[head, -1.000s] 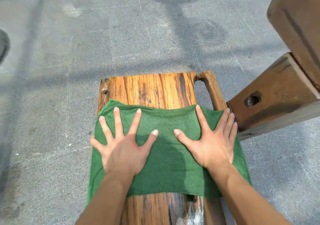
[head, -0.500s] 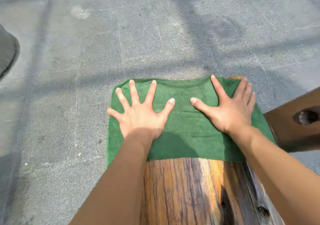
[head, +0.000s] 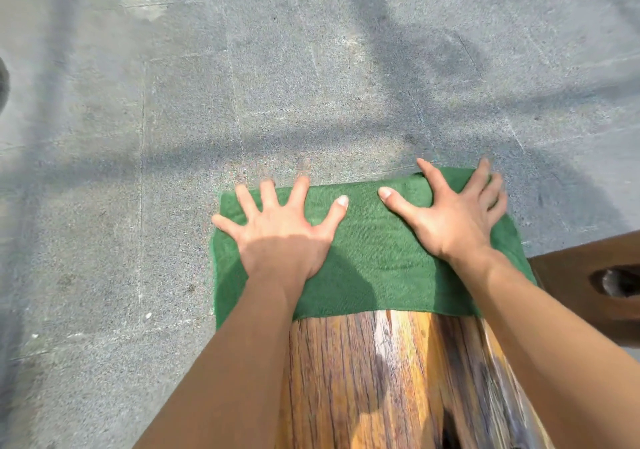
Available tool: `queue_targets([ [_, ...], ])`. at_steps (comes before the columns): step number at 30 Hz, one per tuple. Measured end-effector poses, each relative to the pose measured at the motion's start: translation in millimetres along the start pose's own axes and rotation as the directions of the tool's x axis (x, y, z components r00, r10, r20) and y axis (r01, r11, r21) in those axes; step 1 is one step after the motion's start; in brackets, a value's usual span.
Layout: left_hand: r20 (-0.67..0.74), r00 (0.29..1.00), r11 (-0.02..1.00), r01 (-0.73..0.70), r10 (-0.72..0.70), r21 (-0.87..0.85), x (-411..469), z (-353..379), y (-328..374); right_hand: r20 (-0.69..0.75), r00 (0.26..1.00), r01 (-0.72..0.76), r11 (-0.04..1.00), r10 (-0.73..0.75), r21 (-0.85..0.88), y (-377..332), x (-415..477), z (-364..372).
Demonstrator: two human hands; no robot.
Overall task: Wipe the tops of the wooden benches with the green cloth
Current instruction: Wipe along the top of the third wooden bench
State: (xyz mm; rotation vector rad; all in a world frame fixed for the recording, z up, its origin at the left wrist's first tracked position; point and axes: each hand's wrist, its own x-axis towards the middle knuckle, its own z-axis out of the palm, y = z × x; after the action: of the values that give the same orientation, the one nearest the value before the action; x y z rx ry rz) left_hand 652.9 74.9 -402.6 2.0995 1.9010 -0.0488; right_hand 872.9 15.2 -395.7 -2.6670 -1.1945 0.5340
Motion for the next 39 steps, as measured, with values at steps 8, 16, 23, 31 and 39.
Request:
queue_targets([
  [8, 0.0, 1.0, 0.999, -0.001, 0.001, 0.039, -0.7, -4.8, 2.5, 0.023, 1.0, -0.014, 1.0, 0.014, 0.001, -1.3, 1.2, -1.4],
  [16, 0.069, 0.997, 1.0, 0.017, -0.019, 0.026, -3.2, -10.3, 5.6, 0.041, 0.999, -0.028, 0.999, 0.029, -0.026, -3.7, 3.4, -3.1],
  [23, 0.106, 0.993, 0.997, 0.037, -0.045, 0.072, 0.9, -13.7, 7.7, 0.017, 1.0, -0.015, 1.0, 0.015, 0.004, -3.5, -0.3, -2.0],
  [31, 0.013, 0.996, 0.994, -0.085, 0.084, 0.069, -16.7, -9.1, -5.1, 0.005, 0.999, -0.042, 0.999, 0.042, -0.008, 7.0, -42.5, 1.2],
  [39, 0.002, 0.991, 0.987, -0.133, 0.134, 0.089, -132.7, 18.5, -29.7, -0.041, 0.998, -0.056, 0.99, 0.051, -0.127, 50.5, -149.5, 13.1],
])
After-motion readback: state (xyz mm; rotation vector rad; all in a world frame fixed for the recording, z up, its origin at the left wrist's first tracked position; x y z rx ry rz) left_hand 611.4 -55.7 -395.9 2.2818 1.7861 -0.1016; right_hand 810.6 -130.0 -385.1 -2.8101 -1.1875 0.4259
